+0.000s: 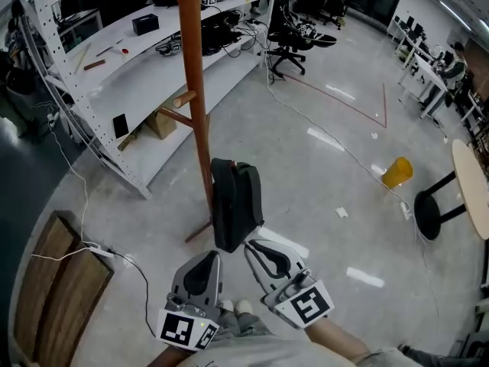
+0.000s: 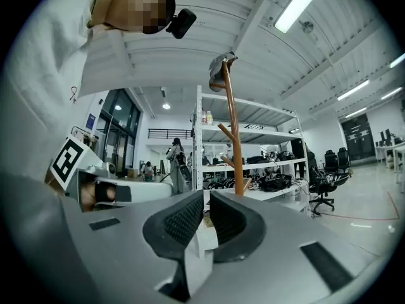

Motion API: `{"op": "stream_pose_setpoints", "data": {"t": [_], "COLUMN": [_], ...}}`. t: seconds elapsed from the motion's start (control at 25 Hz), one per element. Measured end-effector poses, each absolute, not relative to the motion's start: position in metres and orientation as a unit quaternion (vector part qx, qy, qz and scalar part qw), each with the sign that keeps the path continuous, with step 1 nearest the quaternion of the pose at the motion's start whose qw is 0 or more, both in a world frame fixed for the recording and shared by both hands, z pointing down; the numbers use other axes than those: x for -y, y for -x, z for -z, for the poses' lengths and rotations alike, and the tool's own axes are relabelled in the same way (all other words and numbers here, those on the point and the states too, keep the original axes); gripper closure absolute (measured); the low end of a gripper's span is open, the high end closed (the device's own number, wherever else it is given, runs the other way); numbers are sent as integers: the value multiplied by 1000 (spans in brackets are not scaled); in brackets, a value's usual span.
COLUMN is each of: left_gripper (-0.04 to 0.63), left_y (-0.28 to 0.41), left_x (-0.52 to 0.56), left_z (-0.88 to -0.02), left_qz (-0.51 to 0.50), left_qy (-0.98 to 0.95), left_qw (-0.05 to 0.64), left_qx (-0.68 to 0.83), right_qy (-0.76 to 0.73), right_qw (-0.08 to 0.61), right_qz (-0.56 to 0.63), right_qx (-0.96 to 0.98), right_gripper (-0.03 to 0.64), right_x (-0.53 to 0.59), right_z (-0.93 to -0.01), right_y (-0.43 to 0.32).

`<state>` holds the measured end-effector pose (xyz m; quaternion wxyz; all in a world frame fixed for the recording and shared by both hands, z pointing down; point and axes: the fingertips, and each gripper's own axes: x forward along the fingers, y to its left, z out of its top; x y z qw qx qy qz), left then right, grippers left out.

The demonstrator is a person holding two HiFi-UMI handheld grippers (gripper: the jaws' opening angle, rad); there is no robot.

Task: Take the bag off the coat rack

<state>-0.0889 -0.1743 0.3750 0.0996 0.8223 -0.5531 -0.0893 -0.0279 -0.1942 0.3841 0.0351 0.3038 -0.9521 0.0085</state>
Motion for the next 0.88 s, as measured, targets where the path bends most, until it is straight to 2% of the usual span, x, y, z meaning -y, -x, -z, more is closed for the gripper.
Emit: {"op": "stream_pose_setpoints", "data": {"t": [0.16,0.24,0.32,0.52,0.88], "left_gripper": [577,577,577,577,577], "left_y": [98,103,109,121,149], "left_x": [187,192,196,209,215], "left_z": [-402,-415,-424,-438,-469], "left_qz": [70,62,56,51,32], "left_qy": [-815,-812,-809,-799,-774], "left_qw": [118,126,134,147,174], "left_qx": [562,566,569,581,608], "right_qy": [-312,-319,-321,-319,-301], "right_qw": [45,56,68,82,146], "right_qz": [1,1,-12,-36,-69], "right_qx": [949,946,944,944,940], "right_gripper": [586,462,415,394,391], "right_x": [238,263,289,349,415], "right_z": [-398,-408,-425,-469,-547], "right_y": [37,45,54,73,107]}}
